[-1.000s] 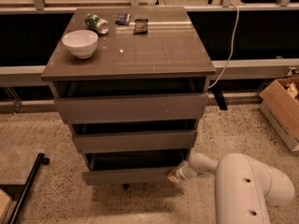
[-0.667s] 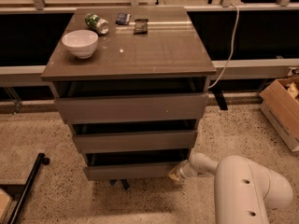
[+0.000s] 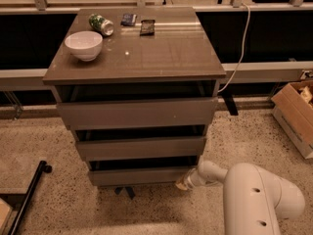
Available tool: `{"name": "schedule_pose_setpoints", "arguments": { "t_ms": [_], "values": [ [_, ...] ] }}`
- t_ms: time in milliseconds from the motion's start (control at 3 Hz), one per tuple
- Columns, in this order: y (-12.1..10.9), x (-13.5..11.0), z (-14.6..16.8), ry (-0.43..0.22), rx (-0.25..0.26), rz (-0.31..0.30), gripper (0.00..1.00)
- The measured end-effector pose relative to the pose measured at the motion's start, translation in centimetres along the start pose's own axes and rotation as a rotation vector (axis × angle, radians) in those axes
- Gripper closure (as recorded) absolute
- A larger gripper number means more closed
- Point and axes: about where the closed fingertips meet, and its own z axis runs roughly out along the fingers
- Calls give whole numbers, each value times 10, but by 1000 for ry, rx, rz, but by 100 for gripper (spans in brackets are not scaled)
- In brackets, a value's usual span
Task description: Close bottom drawer
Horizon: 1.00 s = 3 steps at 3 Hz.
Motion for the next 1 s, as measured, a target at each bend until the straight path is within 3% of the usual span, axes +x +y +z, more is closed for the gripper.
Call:
{"name": "schedule_pose_setpoints", "arguments": {
  "t_ms": [667,1000],
  "values": [
    [4,1,4,1,-8,0,13],
    [6,1,5,2,-11,0,0]
  ]
}}
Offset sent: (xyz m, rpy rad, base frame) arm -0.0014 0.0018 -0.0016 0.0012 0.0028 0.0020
